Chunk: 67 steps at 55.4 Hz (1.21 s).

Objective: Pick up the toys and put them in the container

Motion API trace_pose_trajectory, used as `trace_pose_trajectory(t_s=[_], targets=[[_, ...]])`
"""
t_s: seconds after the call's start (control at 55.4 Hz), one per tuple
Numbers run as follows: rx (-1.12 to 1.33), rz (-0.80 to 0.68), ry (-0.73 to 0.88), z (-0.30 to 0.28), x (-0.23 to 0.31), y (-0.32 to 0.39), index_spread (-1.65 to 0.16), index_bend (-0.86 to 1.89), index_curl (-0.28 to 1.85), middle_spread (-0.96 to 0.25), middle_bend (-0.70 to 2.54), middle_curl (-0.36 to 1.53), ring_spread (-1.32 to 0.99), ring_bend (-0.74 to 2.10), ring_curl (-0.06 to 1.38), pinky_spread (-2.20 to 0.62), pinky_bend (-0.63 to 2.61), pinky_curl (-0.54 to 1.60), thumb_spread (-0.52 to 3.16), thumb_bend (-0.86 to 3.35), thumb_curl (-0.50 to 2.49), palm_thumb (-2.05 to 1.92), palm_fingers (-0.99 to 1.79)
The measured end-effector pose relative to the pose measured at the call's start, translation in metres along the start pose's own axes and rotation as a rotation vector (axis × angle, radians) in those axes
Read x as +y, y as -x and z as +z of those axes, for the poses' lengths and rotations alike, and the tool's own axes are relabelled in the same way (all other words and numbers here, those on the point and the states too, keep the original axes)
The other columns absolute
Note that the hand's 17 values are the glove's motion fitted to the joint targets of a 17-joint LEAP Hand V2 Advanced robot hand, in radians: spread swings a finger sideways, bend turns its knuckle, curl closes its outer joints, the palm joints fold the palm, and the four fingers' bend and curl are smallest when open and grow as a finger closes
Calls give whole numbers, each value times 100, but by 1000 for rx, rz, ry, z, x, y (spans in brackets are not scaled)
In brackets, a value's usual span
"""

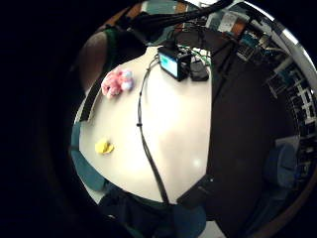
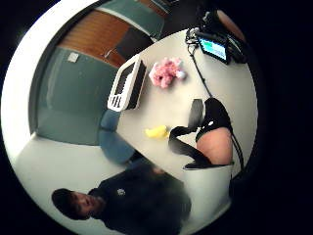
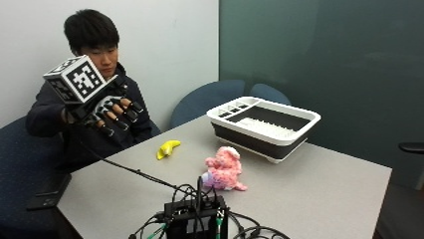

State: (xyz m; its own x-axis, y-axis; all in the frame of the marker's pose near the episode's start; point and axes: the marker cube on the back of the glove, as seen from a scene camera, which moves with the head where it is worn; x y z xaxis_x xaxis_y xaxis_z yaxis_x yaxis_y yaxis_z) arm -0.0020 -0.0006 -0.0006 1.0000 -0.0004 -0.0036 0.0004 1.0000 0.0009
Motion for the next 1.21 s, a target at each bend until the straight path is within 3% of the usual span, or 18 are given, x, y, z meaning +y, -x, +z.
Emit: trace_pose_trajectory(t_s=[0.18,0.397,0.541,0.794,0.992,1.209], targets=[[23,-50,86,-3,2,17,-20,12,9,-2,20,11,-5,33,10,-2,68,19,96,37,14,34,27],[58,-176,244,12,10,60,-22,5,8,-1,21,19,-3,42,15,-3,94,26,133,33,20,21,-7],[240,-267,414,39,13,88,-23,8,10,0,19,23,-1,35,15,-3,99,27,136,29,23,18,-20],[453,-254,744,120,16,101,-21,2,11,4,5,19,2,19,17,0,107,28,120,10,24,4,-48],[512,-355,801,191,29,112,-20,4,11,6,5,16,3,16,19,2,108,28,110,3,27,7,-50],[434,-460,712,226,31,117,-23,41,26,5,6,12,3,8,14,2,93,23,119,7,31,23,-28]])
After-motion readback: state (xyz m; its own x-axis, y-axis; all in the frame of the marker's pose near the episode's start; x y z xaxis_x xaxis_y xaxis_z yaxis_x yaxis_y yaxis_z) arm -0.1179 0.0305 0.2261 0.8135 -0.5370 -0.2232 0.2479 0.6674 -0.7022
